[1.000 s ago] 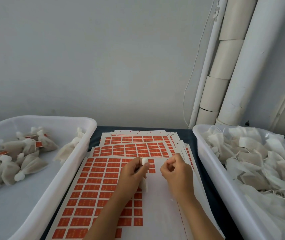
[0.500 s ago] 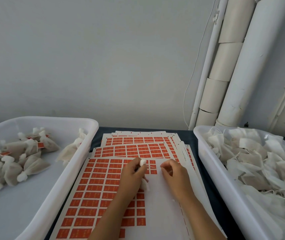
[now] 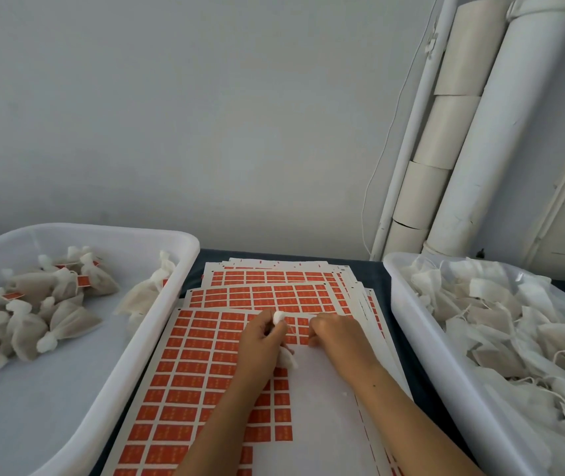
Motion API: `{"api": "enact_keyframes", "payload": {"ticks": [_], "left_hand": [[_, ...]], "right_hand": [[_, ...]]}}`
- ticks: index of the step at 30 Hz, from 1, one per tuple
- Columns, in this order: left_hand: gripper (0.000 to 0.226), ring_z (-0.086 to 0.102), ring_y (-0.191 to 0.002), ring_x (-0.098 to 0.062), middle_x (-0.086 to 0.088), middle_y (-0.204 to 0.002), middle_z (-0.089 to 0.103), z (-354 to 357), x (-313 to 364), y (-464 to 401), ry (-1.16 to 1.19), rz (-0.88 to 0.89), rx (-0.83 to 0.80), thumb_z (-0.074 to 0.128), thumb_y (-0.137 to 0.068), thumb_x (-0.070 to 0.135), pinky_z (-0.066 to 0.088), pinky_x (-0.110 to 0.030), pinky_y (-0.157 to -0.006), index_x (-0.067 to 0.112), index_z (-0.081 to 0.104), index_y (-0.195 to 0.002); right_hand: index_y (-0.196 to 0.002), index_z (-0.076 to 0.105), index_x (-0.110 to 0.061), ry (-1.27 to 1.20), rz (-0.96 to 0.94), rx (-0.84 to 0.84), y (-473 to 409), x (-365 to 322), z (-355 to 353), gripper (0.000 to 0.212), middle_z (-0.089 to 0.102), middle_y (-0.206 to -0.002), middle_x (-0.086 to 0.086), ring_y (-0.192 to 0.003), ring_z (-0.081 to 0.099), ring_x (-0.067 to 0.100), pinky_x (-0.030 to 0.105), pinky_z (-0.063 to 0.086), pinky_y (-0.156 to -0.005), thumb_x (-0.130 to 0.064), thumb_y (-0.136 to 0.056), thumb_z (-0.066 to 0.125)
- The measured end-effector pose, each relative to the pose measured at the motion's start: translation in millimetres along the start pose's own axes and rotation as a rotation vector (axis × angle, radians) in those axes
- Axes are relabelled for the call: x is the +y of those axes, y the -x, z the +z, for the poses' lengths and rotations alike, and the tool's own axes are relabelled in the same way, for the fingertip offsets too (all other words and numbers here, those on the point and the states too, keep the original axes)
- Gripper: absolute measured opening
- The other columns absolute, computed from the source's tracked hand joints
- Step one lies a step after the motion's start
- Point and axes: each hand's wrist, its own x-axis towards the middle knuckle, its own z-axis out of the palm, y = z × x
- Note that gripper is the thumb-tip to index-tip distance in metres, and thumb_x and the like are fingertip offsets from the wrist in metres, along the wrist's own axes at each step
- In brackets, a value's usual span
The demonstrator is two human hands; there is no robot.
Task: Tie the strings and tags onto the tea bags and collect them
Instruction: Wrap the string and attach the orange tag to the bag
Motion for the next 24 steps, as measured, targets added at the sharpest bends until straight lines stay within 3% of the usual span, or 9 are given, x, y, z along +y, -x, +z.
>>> {"api": "enact_keyframes", "payload": {"ticks": [10, 18, 24], "left_hand": [[0.016, 0.065, -0.06, -0.009, 0.003, -0.075, 0.063, -0.6, 0.6, 1.0, -0.002, -0.005, -0.02, 0.051, -0.095, 0.022, 0.046, -0.009, -0.05, 0.021, 0.056, -0.08], [0.015, 0.065, -0.064, -0.014, -0.002, -0.078, 0.063, -0.8, -1.4, 0.3, -0.04, -0.016, -0.011, 0.052, -0.095, 0.023, 0.048, -0.009, -0.052, 0.019, 0.055, -0.081], [0.019, 0.066, -0.073, -0.024, -0.006, -0.076, 0.062, 0.8, -0.5, 0.5, -0.045, -0.002, -0.016, 0.05, -0.096, 0.022, 0.05, -0.011, -0.055, 0.018, 0.054, -0.078]], "right_hand": [[-0.131, 0.048, -0.02, 0.127, -0.123, 0.003, 6.8, 2.0, 0.6, 0.04, 0.054, -0.132, -0.004, -0.114, 0.058, 0.014, 0.022, 0.039, -0.101, -0.034, -0.094, 0.051], [-0.123, 0.055, -0.022, 0.116, -0.135, -0.034, 7.2, 9.1, -5.4, 0.03, 0.055, -0.131, -0.006, -0.112, 0.058, 0.012, 0.015, 0.037, -0.098, -0.032, -0.095, 0.05], [-0.13, 0.048, -0.02, 0.153, -0.163, -0.032, 7.1, 5.5, -4.6, 0.037, 0.052, -0.135, -0.005, -0.115, 0.056, 0.013, 0.019, 0.038, -0.101, -0.032, -0.095, 0.048]]}}
